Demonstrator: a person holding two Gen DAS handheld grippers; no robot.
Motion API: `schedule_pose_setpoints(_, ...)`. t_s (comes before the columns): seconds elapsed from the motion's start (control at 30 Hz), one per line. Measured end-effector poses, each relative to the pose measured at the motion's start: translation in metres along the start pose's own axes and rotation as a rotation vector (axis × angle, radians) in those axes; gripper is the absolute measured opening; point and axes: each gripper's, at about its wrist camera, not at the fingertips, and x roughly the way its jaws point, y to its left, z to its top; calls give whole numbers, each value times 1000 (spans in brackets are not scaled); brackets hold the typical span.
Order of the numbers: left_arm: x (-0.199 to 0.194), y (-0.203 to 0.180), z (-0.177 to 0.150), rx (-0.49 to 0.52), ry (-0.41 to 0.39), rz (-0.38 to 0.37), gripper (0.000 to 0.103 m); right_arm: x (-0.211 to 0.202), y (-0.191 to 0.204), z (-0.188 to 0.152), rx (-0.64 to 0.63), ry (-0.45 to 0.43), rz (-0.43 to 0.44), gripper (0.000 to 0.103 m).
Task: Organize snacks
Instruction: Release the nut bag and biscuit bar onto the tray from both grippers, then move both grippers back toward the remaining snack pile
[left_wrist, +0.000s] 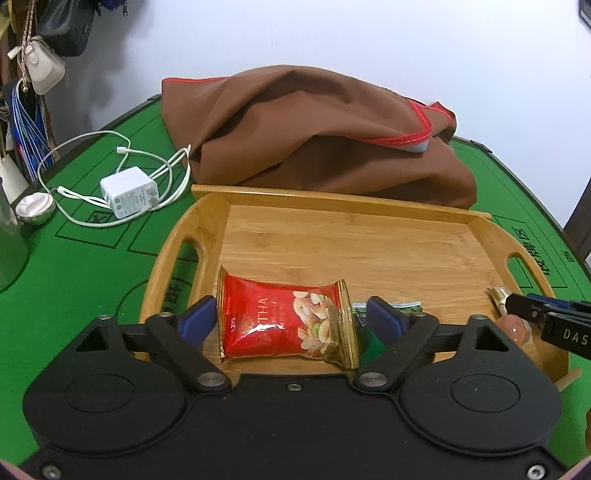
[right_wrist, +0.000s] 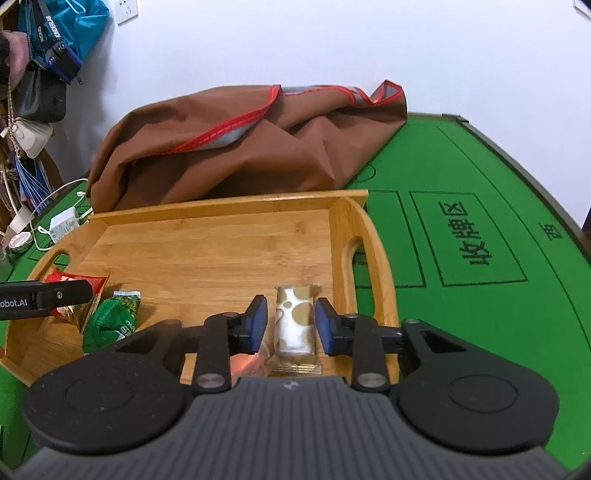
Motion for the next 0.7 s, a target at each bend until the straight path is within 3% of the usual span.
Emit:
schedule_pose_setpoints(0.27, -23, 0, -5, 25, -36, -10, 103, -17, 6, -1, -32, -46, 13, 70)
schedule_pose_setpoints(0.7, -80, -10, -34, 103, -97, -81, 103, -65, 22, -22, -104, -90, 114, 88)
